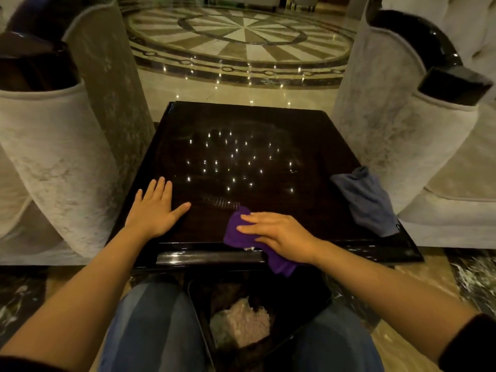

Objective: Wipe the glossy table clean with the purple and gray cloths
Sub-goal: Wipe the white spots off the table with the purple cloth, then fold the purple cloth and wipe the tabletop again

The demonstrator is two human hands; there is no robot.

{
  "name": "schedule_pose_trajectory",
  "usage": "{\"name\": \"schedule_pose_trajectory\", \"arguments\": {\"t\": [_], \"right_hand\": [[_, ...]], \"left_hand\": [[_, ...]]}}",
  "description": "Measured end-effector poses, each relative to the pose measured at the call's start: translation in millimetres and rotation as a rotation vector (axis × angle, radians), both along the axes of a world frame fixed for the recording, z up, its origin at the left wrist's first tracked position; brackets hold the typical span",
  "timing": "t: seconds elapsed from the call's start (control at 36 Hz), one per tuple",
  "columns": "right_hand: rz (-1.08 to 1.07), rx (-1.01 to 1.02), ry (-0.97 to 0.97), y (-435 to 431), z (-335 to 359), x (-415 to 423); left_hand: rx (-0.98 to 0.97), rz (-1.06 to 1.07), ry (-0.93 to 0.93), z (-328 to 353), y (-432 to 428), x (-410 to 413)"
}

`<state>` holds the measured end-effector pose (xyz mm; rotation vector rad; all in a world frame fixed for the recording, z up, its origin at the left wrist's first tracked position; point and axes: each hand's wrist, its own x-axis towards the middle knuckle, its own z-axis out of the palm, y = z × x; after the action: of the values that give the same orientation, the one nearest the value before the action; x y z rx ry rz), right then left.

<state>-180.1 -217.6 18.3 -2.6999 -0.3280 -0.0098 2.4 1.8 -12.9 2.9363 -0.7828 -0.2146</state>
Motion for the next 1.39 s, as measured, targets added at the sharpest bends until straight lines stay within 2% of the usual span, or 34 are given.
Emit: {"name": "schedule_pose_trajectory", "arguments": {"t": [0.17,0.33,0.39,0.47,0.53,0.58,0.61,0.67,0.78,0.89,1.0,1.06,1.25,1.33,1.39], "right_hand": [[0.098,-0.072,-0.205,25.3,-9.7,-46.6],[0.078,-0.024,-0.187,25.1,-6.8,-63.4],[0.063,0.030,-0.149,23.3,-0.2,-63.0],[0.060,0.073,-0.118,21.4,9.8,-59.6],[0.047,0.116,-0.097,20.0,15.8,-57.7],[0.045,0.145,-0.081,19.2,21.3,-56.0],[0.047,0.154,-0.071,19.7,24.0,-55.4],[0.054,0.180,-0.044,21.0,26.7,-54.7],[0.019,0.244,0.014,20.6,26.1,-55.5],[-0.066,0.284,0.047,17.4,23.5,-55.9],[-0.161,0.181,0.148,-0.8,18.9,-48.8],[-0.217,0.142,0.167,-6.3,18.4,-45.8],[-0.275,0.251,0.207,-34.9,31.8,-45.4],[-0.278,0.240,0.131,-38.1,47.7,-50.9],[-0.301,0.230,-0.025,-35.6,52.4,-57.8]], "left_hand": [[-0.009,-0.007,0.019,2.0,-0.6,2.0],[-0.044,-0.003,0.057,4.0,-1.7,4.6],[-0.109,-0.055,0.078,11.8,-4.6,-0.6],[-0.352,-0.263,0.078,32.0,-13.8,-26.1],[-0.514,-0.391,0.308,52.3,-19.7,-56.9],[-0.538,-0.457,0.556,65.5,-25.4,-85.4],[-0.489,-0.476,0.589,65.9,-28.9,-94.6],[-0.402,-0.504,0.536,63.3,-35.1,-104.6],[-0.435,-0.454,0.677,63.5,-39.6,-113.8],[-0.542,-0.451,0.532,60.6,-39.1,-121.6],[-0.655,-0.425,0.493,61.3,-44.9,-122.5],[-0.650,-0.444,0.444,62.9,-41.7,-122.0],[-0.772,-0.361,0.383,59.8,-44.0,-117.6],[-0.810,-0.350,0.317,58.5,-41.8,-119.6],[-0.870,-0.362,0.233,58.4,-39.6,-125.0]]}}
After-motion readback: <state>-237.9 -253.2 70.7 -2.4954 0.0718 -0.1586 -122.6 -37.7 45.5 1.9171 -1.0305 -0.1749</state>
